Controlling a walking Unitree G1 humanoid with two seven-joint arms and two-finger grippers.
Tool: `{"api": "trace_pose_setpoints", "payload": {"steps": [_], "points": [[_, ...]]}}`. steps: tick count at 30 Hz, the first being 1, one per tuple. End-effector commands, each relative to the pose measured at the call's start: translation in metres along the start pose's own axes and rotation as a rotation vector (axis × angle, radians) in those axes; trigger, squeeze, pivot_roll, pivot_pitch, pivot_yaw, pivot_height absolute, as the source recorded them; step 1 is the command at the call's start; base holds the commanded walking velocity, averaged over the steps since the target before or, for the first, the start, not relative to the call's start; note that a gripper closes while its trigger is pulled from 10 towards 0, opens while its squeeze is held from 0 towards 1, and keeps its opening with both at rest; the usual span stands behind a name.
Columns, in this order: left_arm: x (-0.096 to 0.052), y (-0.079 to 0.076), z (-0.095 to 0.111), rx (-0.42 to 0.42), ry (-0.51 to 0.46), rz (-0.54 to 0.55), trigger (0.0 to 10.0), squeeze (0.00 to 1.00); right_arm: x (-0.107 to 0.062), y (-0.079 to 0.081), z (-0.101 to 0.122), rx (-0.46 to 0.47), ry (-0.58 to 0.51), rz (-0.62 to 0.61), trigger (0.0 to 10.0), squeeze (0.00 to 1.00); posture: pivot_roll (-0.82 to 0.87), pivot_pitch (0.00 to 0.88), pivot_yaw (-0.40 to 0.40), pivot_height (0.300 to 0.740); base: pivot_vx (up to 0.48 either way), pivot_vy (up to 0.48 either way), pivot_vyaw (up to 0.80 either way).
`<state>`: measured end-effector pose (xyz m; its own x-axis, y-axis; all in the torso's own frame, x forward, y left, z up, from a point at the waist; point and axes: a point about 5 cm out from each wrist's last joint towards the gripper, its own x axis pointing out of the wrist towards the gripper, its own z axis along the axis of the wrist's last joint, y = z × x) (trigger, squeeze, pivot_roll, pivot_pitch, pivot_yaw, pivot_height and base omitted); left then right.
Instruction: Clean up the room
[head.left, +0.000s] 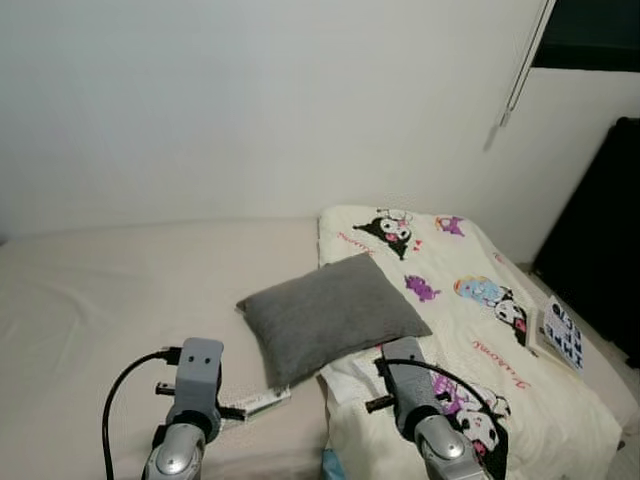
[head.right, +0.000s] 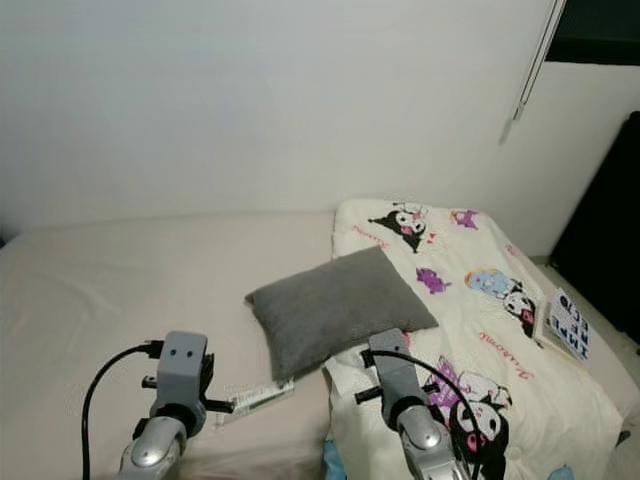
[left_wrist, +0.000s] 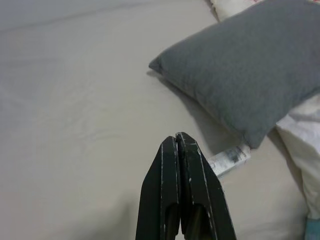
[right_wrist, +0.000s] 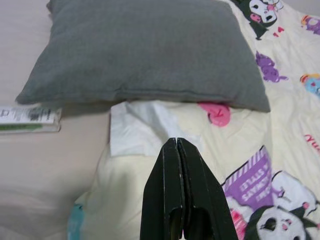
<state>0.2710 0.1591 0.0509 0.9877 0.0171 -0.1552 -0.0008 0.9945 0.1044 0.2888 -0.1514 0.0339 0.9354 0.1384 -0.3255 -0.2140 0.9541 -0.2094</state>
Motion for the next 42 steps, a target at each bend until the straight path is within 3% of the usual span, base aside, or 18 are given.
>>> {"api": "trace_pose_setpoints", "payload": {"steps": [1,5,8,14,25,32,42], "points": [[-0.002,-0.003,-0.004,0.015,0.015,-0.032,10.0,0.00,-0.003,0.000,-0.004,0.023,0.010,0.004,10.0,0.00,-0.03,0.053,-0.054,0.648,0.000,0.000,0.00],[-0.002,-0.005,-0.005,0.017,0.024,-0.060,10.0,0.00,-0.003,-0.003,-0.005,0.004,0.014,-0.010,10.0,0.00,-0.03,0.057,-0.052,0.648,0.000,0.000,0.00],[-0.002,-0.009,-0.005,0.038,0.026,-0.105,10.0,0.00,-0.004,-0.020,-0.009,-0.039,0.042,-0.133,10.0,0.00,-0.03,0.065,-0.042,0.648,0.000,0.000,0.00],[0.000,-0.010,-0.003,0.036,0.024,-0.112,10.0,0.00,-0.005,-0.031,-0.011,-0.010,0.048,-0.186,10.0,0.00,-0.03,0.074,-0.033,0.648,0.000,0.000,0.00],[0.012,-0.008,0.006,0.065,0.002,-0.136,10.0,0.00,-0.004,-0.030,-0.006,0.044,0.036,-0.128,10.0,0.00,-0.04,0.104,-0.024,0.638,0.000,0.000,0.00],[0.012,-0.008,0.009,0.056,-0.008,-0.137,10.0,0.00,0.000,-0.027,0.000,0.037,0.020,-0.122,10.0,0.00,-0.04,0.118,-0.021,0.615,0.000,0.000,0.00],[0.009,-0.006,0.007,0.028,0.003,-0.117,10.0,0.00,0.004,-0.033,0.009,0.024,-0.004,-0.113,10.0,0.00,-0.04,0.122,-0.022,0.615,0.000,0.000,0.00]]}}
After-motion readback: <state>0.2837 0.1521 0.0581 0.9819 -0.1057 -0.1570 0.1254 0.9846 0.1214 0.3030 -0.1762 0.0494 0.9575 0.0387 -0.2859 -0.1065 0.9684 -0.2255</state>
